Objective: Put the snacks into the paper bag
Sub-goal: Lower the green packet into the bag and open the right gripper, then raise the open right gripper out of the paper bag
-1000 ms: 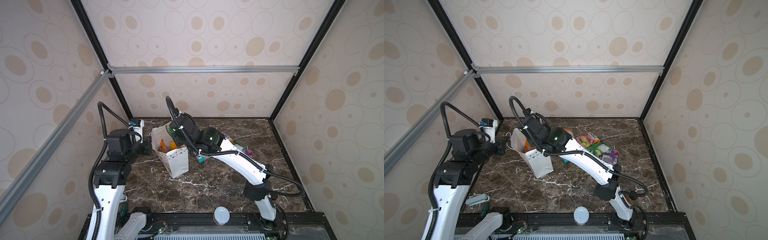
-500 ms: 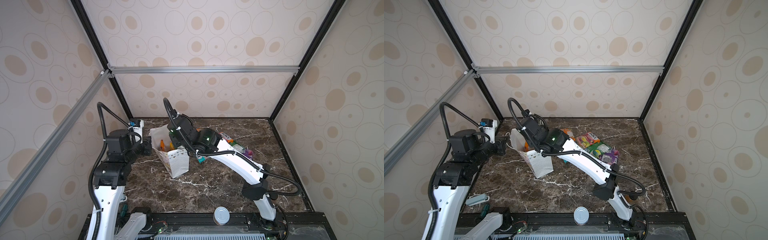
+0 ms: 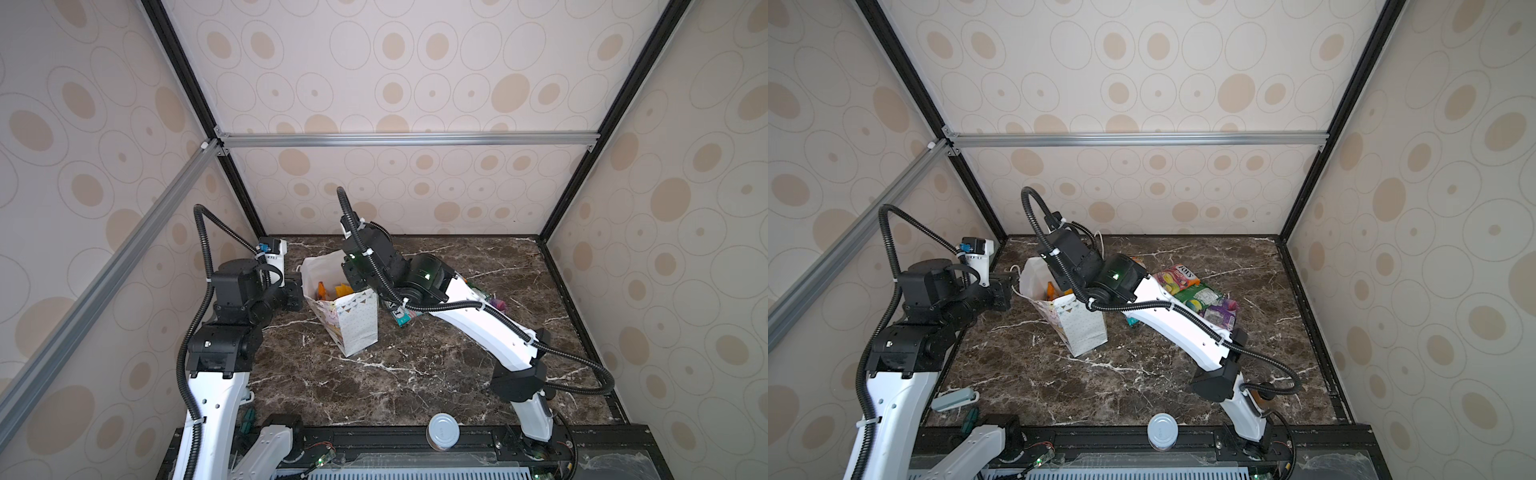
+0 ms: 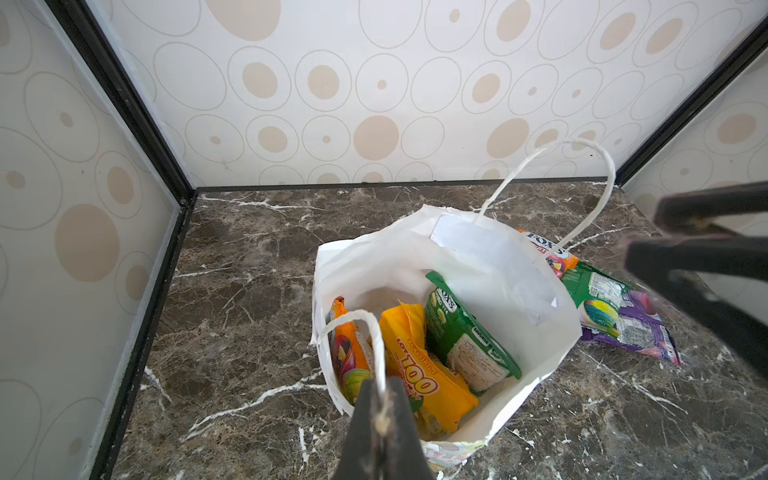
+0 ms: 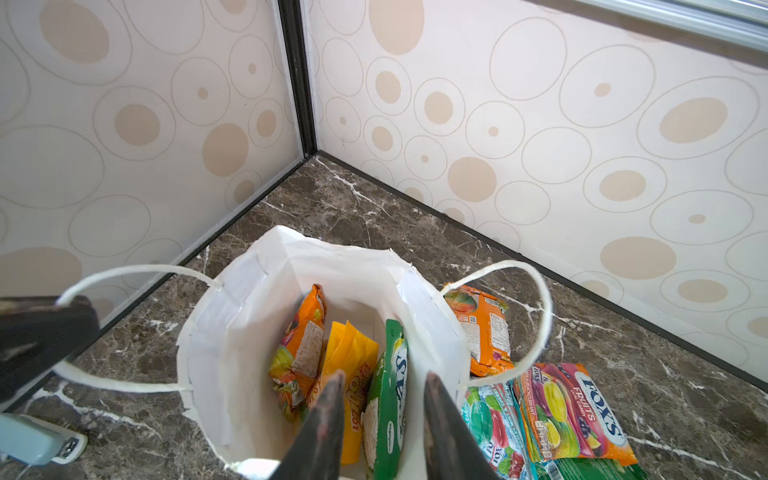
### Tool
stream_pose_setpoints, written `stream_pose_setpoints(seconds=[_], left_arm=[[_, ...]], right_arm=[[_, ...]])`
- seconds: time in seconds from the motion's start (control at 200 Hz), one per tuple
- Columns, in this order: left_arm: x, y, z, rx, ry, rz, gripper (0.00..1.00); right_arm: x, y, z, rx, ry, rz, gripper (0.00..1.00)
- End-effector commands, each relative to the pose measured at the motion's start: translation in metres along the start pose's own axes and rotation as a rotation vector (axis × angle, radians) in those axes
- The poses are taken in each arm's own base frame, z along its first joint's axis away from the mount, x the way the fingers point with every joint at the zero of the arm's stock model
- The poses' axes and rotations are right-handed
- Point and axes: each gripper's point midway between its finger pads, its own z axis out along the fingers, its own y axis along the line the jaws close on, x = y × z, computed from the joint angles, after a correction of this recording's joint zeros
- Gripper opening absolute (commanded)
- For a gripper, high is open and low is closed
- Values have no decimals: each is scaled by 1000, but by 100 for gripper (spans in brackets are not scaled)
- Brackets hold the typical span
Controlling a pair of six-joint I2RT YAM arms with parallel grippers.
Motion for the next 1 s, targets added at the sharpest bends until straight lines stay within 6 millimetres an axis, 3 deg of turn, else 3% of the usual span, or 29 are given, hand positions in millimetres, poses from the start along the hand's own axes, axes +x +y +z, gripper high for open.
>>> stream_pose_setpoints(seconds=[0.0,0.165,0.355,0.55,0.72,0.89,0.99], left_arm=[[-9,-3,-9,4,-44,34,0],[-9,-3,-9,6,-45,34,0],[-9,-3,-9,4,-42,33,0],[-8,-3,-11,3,-42,32,0],[-6,-2,-10,-1,-38,31,0],[-8,-2,-11,-3,-40,33,0],[-10,-2,-11,-3,-41,32,0]], right_arm=[[-24,-21,-31,16,-78,40,41],[-4,-47,-19,-24,13,137,48],[21,-31,4,-211,81,188,53],[33,-44,29,-199,113,239,53],[33,-44,40,-231,118,266,34],[35,-52,46,-186,124,239,21],[35,-53,49,-174,131,227,19]])
